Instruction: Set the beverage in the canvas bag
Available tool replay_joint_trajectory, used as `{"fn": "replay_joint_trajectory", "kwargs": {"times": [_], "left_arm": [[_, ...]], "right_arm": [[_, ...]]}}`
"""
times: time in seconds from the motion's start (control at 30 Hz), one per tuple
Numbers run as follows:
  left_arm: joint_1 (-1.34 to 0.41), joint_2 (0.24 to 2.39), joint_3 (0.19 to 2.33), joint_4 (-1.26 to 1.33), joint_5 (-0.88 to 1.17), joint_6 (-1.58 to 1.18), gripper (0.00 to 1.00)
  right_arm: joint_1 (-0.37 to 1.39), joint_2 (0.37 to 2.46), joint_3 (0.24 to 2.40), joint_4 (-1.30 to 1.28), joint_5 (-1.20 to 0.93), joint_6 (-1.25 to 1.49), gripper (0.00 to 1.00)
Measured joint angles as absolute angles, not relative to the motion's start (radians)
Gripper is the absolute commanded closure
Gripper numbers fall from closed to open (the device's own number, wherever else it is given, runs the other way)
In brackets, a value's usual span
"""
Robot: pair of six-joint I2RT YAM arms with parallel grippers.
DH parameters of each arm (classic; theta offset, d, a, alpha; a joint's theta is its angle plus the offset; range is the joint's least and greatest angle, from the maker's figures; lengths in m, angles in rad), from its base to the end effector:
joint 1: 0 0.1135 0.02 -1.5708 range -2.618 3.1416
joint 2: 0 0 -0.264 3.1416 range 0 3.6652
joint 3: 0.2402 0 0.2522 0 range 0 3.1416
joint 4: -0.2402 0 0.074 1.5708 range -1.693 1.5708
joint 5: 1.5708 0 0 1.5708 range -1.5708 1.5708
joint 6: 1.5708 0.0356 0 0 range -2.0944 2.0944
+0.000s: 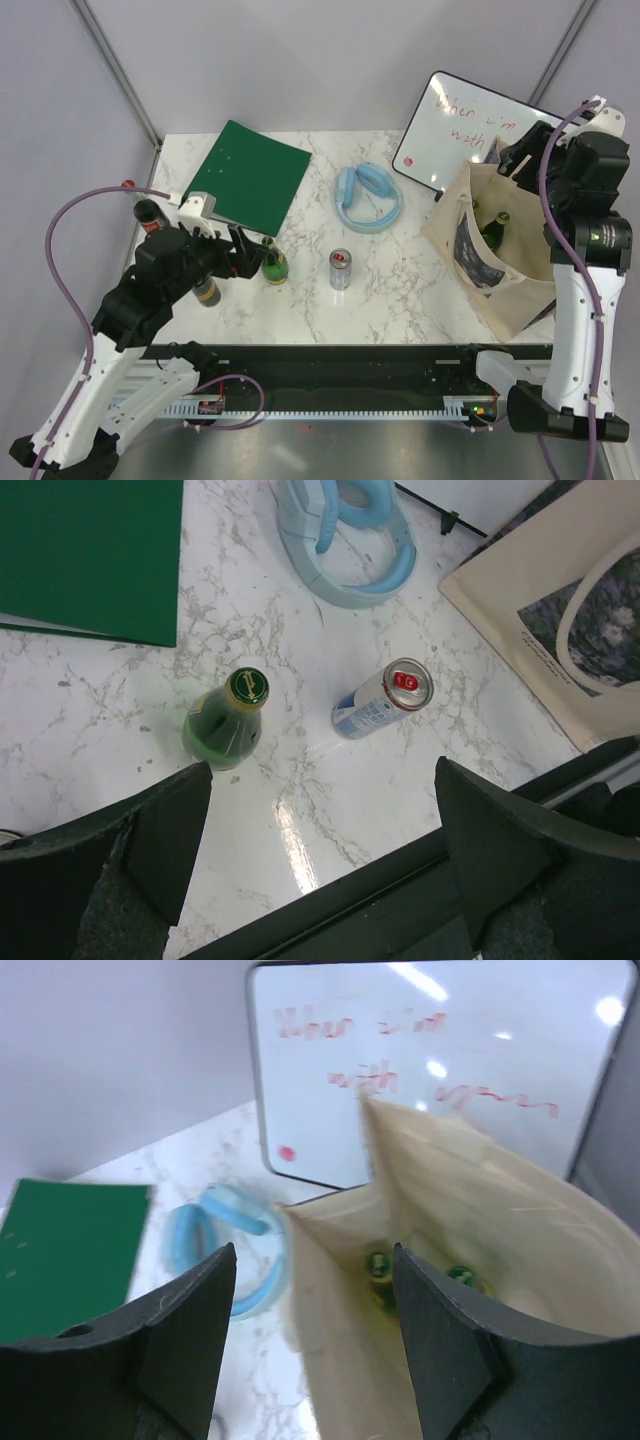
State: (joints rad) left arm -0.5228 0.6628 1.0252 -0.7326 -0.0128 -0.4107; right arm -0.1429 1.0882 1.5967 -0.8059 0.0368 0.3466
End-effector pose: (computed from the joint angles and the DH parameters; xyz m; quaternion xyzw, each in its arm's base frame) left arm 0.1058 -0.0604 0.3792 0.0426 0.8241 -0.2495 0.5068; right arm 0.1849 -0.0279 0.4869 0.2054 0.7773 0.0457 0.5929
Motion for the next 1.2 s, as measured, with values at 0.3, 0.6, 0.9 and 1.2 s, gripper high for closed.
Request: {"fn": "replay_joint_trajectory", "kwargs": {"times": [0.3, 0.6, 0.9, 1.2], "left_arm": [[-0.523, 0.588, 1.073, -0.753, 0.102, -0.389, 0.0], [-0.523, 0.475, 1.081, -0.744, 0.144, -0.365, 0.0], [-0.523, 0.425, 1.087, -0.723, 0.185, -0.364, 0.0], [-0.523, 0.398, 1.086, -0.722, 0.191, -0.36, 0.0]], "right_arm": [[0.179, 1.067, 1.525, -0.653, -0.056, 0.401, 0.28], [0.668, 1.351, 1.443, -0.426, 0.019, 0.346, 0.27], [0.968, 1.699, 1.444, -0.184, -0.01, 0.185, 0.26], [1.015, 1.797, 1.444, -0.004, -0.085, 0.115, 0.32]]}}
